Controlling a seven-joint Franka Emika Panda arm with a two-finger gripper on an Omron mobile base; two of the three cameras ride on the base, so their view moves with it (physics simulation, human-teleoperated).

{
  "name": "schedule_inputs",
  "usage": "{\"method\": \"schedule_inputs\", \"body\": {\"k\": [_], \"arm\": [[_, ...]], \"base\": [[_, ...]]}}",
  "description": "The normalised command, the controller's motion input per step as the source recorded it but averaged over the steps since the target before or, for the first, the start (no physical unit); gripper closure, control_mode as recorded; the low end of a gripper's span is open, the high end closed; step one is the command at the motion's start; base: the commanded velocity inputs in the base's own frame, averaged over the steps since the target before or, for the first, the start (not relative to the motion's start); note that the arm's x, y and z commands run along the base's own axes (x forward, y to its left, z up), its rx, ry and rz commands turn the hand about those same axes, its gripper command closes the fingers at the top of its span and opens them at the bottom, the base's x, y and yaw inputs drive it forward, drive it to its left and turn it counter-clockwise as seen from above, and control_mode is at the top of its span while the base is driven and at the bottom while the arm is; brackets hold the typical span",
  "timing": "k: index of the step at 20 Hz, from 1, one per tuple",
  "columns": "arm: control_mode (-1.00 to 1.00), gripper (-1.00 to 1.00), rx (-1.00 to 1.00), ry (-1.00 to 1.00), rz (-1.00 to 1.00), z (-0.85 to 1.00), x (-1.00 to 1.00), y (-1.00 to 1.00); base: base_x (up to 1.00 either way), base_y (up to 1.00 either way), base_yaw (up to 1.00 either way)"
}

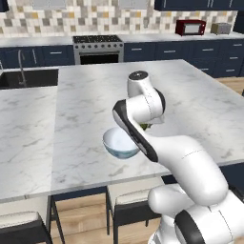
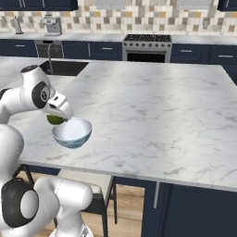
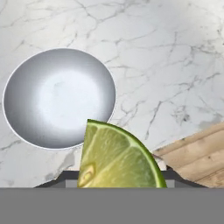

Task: There is a bowl on the dining counter. Grab a lemon wedge from the fridge and place it in the bowl. Then get the liquor bottle and glass cup from the cabinet and place them next to the bowl.

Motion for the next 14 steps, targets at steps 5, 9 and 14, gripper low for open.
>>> {"method": "schedule_inputs", "body": {"k": [5, 9, 14], "arm": [[-1.0, 1.0, 0.06, 0.03, 0.01, -0.6, 0.5, 0.0], [-1.0, 1.0, 0.02, 0.0, 0.04, -0.42, 0.4, 0.0], [-1.0, 1.0, 0.0, 0.0, 0.03, -0.44, 0.7, 0.0]], "base": [[0.0, 0.0, 0.0], [0.0, 0.0, 0.0], [0.0, 0.0, 0.0]]}}
